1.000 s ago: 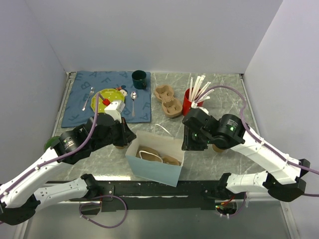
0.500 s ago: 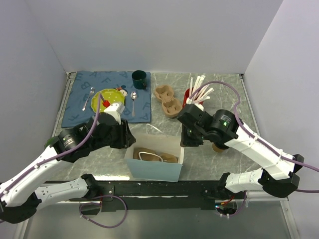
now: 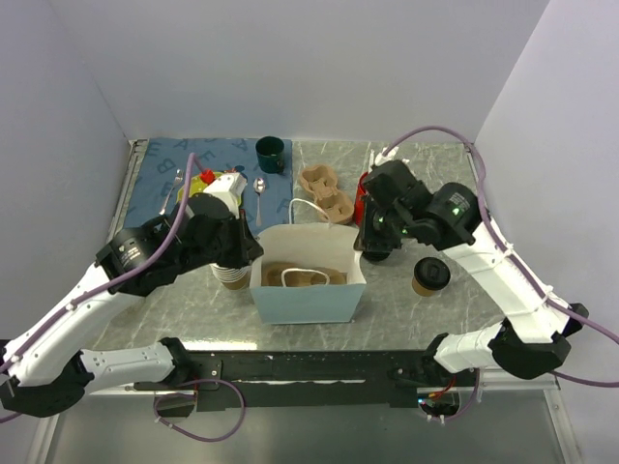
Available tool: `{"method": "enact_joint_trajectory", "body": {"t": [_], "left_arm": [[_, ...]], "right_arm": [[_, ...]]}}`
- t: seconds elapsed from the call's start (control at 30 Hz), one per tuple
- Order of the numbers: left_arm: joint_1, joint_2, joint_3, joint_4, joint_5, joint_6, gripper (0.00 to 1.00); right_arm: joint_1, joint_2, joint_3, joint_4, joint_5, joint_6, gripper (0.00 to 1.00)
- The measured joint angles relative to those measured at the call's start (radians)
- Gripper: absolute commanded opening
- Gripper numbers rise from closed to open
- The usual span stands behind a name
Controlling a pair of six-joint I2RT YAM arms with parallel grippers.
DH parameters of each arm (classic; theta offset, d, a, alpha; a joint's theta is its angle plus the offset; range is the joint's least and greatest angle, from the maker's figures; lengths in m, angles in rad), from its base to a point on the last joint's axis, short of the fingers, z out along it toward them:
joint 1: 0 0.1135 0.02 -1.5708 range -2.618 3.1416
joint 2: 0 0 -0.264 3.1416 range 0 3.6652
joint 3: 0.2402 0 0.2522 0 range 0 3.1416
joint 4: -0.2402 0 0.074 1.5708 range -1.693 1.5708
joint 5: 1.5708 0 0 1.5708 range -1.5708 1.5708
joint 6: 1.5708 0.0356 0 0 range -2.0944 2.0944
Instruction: Pack the takeout coffee
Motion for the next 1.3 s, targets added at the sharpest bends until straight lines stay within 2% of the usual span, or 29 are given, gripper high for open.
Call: {"method": "enact_joint_trajectory", "body": {"t": [0.13, 0.17, 0.2, 0.23, 0.27, 0.33, 0.37, 0.57, 0.73, 0.9, 1.23, 1.27, 1.3], "left_arm": [[0.000, 0.035, 0.046, -0.014, 0.000, 0.000, 0.02], [0.000, 0.042, 0.050, -0.012, 0.000, 0.000, 0.07], [0.000, 0.045, 0.048, -0.011, 0.000, 0.001, 0.13], [0.000, 0.046, 0.039, -0.008, -0.001, 0.001, 0.36], [0.000, 0.044, 0.023, -0.003, -0.003, 0.002, 0.46], [0.000, 0.038, -0.024, 0.013, -0.006, 0.006, 0.62], [0.000, 0.038, -0.051, 0.013, -0.011, -0.003, 0.63], [0.000, 0.050, -0.073, 0.010, -0.015, 0.001, 0.61], [0.000, 0.042, -0.076, 0.013, -0.010, 0.001, 0.53], [0.000, 0.038, -0.095, 0.018, -0.007, 0.002, 0.52], [0.000, 0.064, -0.096, 0.043, -0.019, 0.028, 0.49], [0.001, 0.073, -0.097, 0.046, -0.019, 0.029, 0.46], [0.002, 0.081, -0.098, 0.051, -0.019, 0.031, 0.38]], "right_arm": [[-0.054, 0.000, 0.028, 0.000, -0.032, -0.046, 0.01], [-0.063, 0.000, 0.028, -0.001, -0.038, -0.055, 0.08], [-0.069, 0.000, 0.025, 0.000, -0.045, -0.062, 0.17], [-0.072, 0.000, 0.015, 0.003, -0.052, -0.068, 0.30], [-0.075, -0.001, 0.000, 0.004, -0.057, -0.075, 0.37], [-0.079, -0.001, -0.045, 0.008, -0.074, -0.083, 0.46], [-0.080, 0.003, -0.066, 0.007, -0.080, -0.090, 0.48], [-0.081, 0.048, -0.066, 0.001, -0.086, -0.111, 0.49], [-0.081, 0.054, -0.045, 0.008, -0.070, -0.131, 0.43], [-0.081, 0.054, -0.045, 0.009, -0.045, -0.146, 0.41], [-0.081, 0.045, -0.075, 0.010, -0.023, -0.162, 0.24], [-0.081, 0.042, -0.085, 0.011, -0.023, -0.164, 0.23], [-0.081, 0.037, -0.096, 0.011, -0.023, -0.165, 0.20]]}}
